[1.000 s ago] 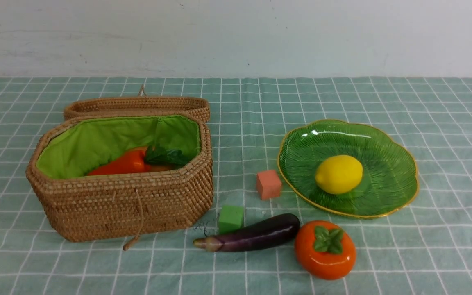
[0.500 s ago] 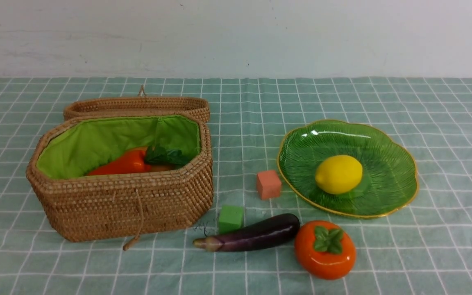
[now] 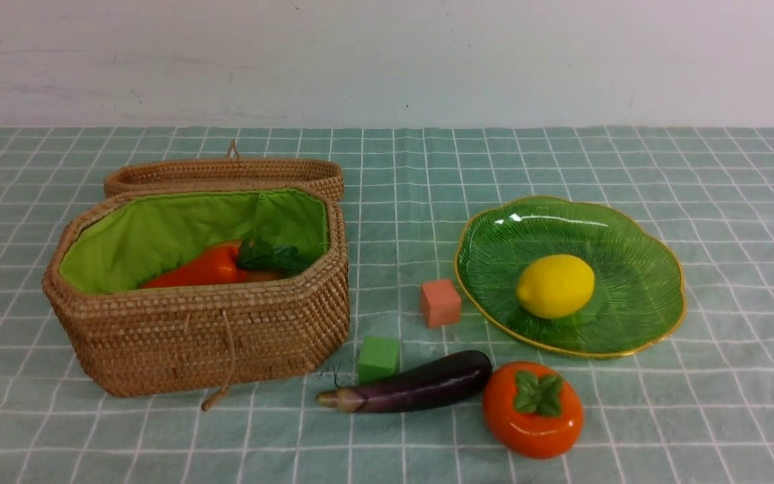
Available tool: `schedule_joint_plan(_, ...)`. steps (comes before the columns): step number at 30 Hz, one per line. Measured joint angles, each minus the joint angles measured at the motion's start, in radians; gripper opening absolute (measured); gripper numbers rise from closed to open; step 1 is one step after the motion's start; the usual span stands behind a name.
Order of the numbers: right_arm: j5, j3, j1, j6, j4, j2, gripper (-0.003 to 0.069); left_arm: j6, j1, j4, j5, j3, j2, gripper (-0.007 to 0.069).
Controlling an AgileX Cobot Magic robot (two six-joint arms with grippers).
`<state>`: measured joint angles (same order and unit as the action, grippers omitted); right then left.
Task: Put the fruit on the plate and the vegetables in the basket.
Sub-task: Grab a peach with your right arm and put it on the plate on the right
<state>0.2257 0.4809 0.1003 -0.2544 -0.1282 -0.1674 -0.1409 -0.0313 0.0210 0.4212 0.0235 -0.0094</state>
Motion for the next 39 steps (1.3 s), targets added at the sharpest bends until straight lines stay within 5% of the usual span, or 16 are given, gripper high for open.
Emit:
schedule_joint_plan(9, 0.389, 0.230, 0.000, 0.000, 0.140, -0.358, 0.0241, 0.000, 0.000, 0.000, -0.001, 0.000, 0.000, 0.0029)
schedule_joint_plan(13, 0.500, 0.230, 0.023, 0.082, 0.055, -0.475, 0.0239, 0.000, 0.000, 0.000, -0.001, 0.000, 0.000, 0.0029)
schedule_joint_plan(16, 0.569, 0.230, 0.117, 0.254, -0.071, -0.581, 0.0256, 0.000, 0.000, 0.000, -0.001, 0.000, 0.000, 0.0029)
schedule_joint_plan(20, 0.609, 0.241, 0.211, 0.312, -0.111, -0.676, 0.0329, 0.000, 0.000, 0.000, -0.001, 0.000, 0.000, 0.0029)
schedule_joint_plan(28, 0.624, 0.331, 0.467, 0.324, -0.114, -0.907, 0.0654, 0.000, 0.000, 0.000, -0.001, 0.000, 0.000, 0.0030)
schedule_joint_plan(33, 0.613, 0.392, 0.607, 0.239, -0.100, -1.051, 0.0674, 0.000, 0.000, 0.000, -0.001, 0.000, 0.000, 0.0037)
schedule_joint_plan(39, 0.581, 0.407, 0.648, 0.141, -0.047, -1.185, 0.0666, 0.000, 0.000, 0.000, -0.001, 0.000, 0.000, 0.0040)
